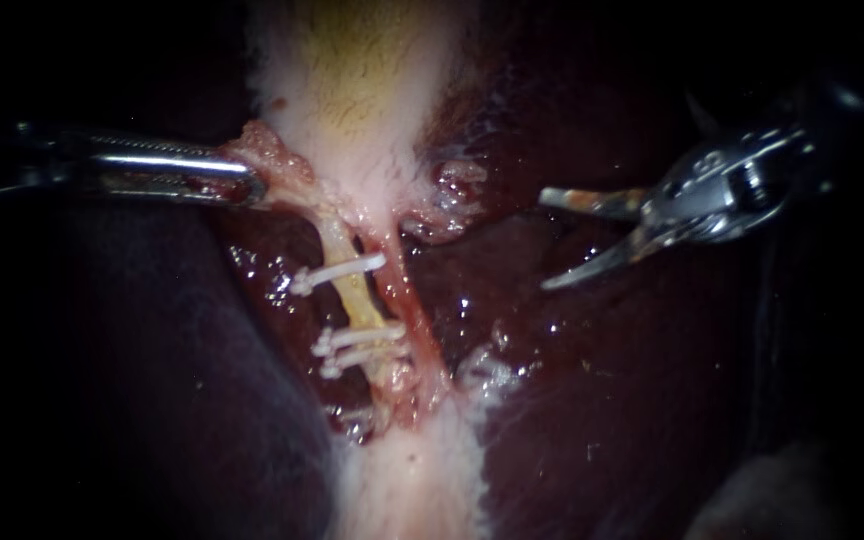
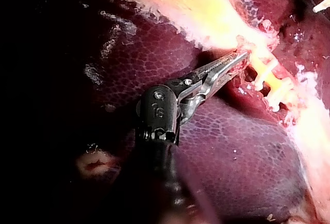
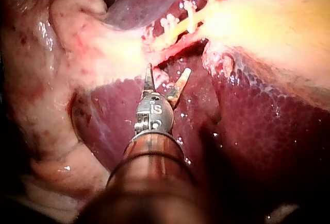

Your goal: Go to the cutting position left tube

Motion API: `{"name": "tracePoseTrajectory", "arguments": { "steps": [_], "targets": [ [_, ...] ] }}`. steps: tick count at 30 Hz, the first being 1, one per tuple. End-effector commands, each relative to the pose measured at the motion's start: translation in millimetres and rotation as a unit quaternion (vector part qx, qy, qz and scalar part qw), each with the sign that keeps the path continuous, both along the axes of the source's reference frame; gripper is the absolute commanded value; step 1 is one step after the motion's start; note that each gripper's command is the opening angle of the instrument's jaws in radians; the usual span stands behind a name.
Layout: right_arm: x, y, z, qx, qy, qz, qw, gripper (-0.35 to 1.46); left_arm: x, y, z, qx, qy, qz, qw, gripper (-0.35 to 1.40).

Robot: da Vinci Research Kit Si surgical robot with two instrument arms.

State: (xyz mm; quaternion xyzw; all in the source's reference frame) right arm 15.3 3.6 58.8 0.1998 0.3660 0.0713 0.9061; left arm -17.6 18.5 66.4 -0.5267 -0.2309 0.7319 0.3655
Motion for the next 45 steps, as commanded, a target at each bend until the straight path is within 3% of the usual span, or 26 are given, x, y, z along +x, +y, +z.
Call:
{"name": "tracePoseTrajectory", "arguments": {
  "steps": [1,9,16,22,33,45],
  "targets": [
    [0.9,-0.5,0.4,0.005,0.001,0.001,1.0000,1.35,0.0,0.0,0.0,0.000,-0.001,0.001,1.0000,-0.35],
    [4.7,-3.2,3.0,0.027,0.008,-0.011,0.9996,1.36,-0.1,-0.1,-0.2,0.001,-0.001,0.001,1.0000,-0.35],
    [6.3,-3.1,3.1,0.054,0.034,-0.015,0.9979,1.30,-0.2,-0.1,-0.2,0.001,-0.001,0.001,1.0000,-0.35],
    [7.2,-3.1,3.5,0.063,0.033,-0.017,0.9974,1.30,-0.2,-0.1,-0.2,0.001,-0.001,0.001,1.0000,-0.35],
    [7.8,-4.6,6.2,0.061,0.024,-0.023,0.9976,1.30,-0.2,-0.2,-0.3,0.001,-0.001,0.001,1.0000,-0.35],
    [8.5,-4.7,8.5,0.067,0.018,-0.023,0.9973,1.30,-0.3,-0.3,-0.6,0.001,-0.002,0.002,1.0000,-0.35]
  ]
}}
